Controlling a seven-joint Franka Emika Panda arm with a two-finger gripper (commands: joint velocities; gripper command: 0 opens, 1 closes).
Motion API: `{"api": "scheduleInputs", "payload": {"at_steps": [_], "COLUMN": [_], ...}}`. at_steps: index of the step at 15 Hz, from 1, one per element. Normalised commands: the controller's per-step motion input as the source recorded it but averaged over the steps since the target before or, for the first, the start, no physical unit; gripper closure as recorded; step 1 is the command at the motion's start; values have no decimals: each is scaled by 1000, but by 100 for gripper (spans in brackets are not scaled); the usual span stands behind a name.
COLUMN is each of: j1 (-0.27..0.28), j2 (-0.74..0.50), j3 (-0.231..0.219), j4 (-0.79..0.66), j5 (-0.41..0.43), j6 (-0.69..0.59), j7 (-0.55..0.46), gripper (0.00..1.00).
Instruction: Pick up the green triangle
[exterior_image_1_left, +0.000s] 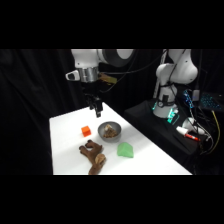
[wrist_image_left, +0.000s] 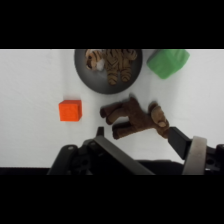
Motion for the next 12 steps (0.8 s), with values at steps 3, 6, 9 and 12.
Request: {"api": "scheduleInputs", "payload": {"at_steps": [3,6,9,12], "j1": [-17,12,42,83], "j2": [-10,-51,-56,-125], "j3": [28,43,73,89], "j4": [4,-66,-165,-295], "j5": [-23,-24,34,65], "j6": [-6,118,236,304], "j7": [19,78,49,55], "gripper": [0,0,0,0]}}
